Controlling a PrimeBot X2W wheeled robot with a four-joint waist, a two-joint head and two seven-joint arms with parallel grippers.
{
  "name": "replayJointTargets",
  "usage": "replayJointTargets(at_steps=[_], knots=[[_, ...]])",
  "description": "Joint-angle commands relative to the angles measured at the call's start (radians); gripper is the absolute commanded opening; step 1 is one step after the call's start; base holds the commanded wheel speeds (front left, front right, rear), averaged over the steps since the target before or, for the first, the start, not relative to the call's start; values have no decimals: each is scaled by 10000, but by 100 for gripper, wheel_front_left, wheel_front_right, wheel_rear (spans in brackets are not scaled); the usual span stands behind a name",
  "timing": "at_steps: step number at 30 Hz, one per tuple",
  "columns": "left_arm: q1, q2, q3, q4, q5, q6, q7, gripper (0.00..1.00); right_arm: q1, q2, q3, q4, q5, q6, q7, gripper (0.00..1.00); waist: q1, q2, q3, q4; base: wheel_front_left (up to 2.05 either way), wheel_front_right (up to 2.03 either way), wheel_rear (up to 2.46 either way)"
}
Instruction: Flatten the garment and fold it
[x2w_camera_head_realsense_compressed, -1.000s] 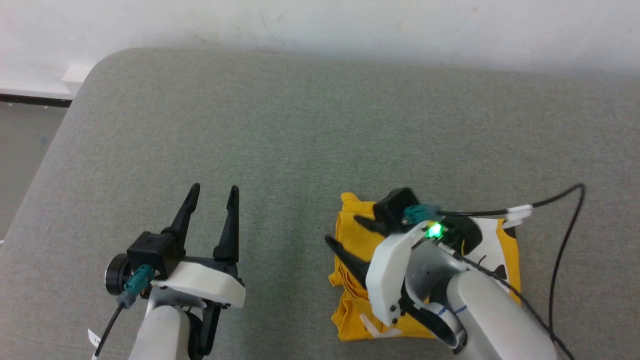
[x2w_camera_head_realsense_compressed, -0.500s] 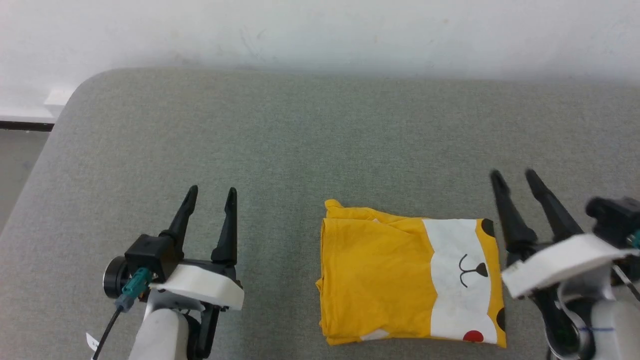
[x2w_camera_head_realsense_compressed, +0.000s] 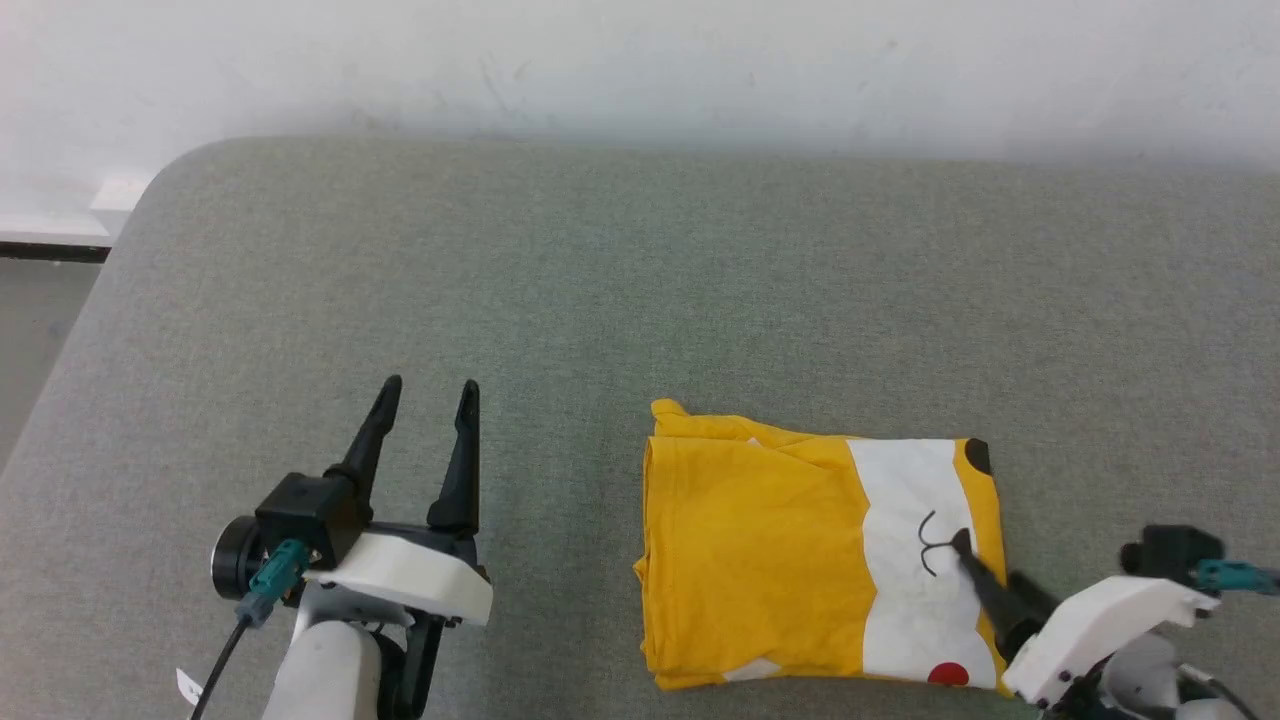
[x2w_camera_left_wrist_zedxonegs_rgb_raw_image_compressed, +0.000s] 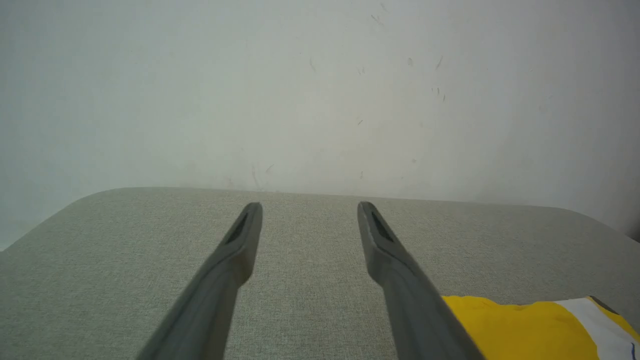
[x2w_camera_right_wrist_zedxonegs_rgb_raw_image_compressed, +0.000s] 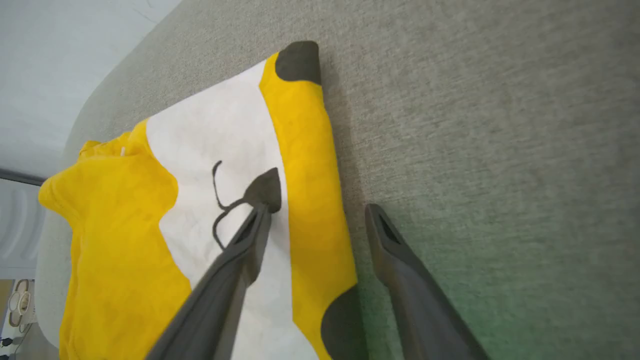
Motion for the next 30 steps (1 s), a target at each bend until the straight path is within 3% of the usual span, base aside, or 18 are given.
replayJointTargets(at_steps=[1, 6, 7, 8, 9, 11, 12, 17, 18, 19, 21, 25, 30], knots=[[-2, -18, -32, -37, 60, -17, -47, 100, -228, 32, 134, 417, 196, -9, 272, 100, 1, 0, -17, 47, 0, 0, 0], [15, -18, -62, -19, 35, -23, -47, 100, -597, 33, 430, 1345, 428, -9, 780, 100, 1, 0, -46, 110, 0, 0, 0], [19, -18, -62, -17, 30, -24, -47, 100, -670, 33, 496, 1473, 486, -9, 854, 96, 1, 0, -50, 115, 0, 0, 0], [24, -18, -60, -15, 25, -24, -47, 100, -739, 33, 546, 1579, 510, -9, 903, 62, 1, 0, -58, 115, 0, 0, 0], [33, -18, -55, -15, 20, -21, -47, 100, -810, 33, 603, 1665, 527, -9, 962, 38, 1, 0, -64, 111, 0, 0, 0], [57, -18, -33, -23, 15, -5, -47, 100, -959, 33, 656, 1723, 263, -9, 1034, 5, 1, 0, -58, 83, 0, 0, 0], [68, -18, -17, -32, 7, 5, -47, 100, -1043, 33, 655, 1709, 70, -9, 1075, 0, 1, 0, -47, 61, 0, 0, 0], [119, -18, 178, -178, -21, 96, -47, 100, -1567, 33, 866, 897, -2033, -9, 1540, 0, 1, 0, 107, -257, 0, 0, 0], [119, -18, 178, -178, -21, 96, -47, 100, -1567, 33, 866, 897, -2033, -9, 1540, 0, 1, 0, 107, -257, 0, 0, 0], [157, -18, 311, -304, 8, 138, -47, 100, -1859, 29, 1126, 287, -3300, -9, 1752, 0, 1, 0, 226, -540, 0, 0, 0], [183, -17, 377, -378, 39, 155, -47, 100, -2010, -5, 1304, -2, -3895, -9, 1839, 0, 1, 0, 288, -704, 0, 0, 0], [181, -17, 554, -629, 138, 155, -47, 100, -2645, -787, 2057, -655, -5434, -9, 1881, 0, 1, 0, 601, -1367, 0, 0, 0], [-107, -17, 658, -896, 261, 133, -47, 100, -3537, -2010, 2243, -228, -6338, -9, 1502, 0, 1, 0, 1114, -2131, 0, 0, 0]])
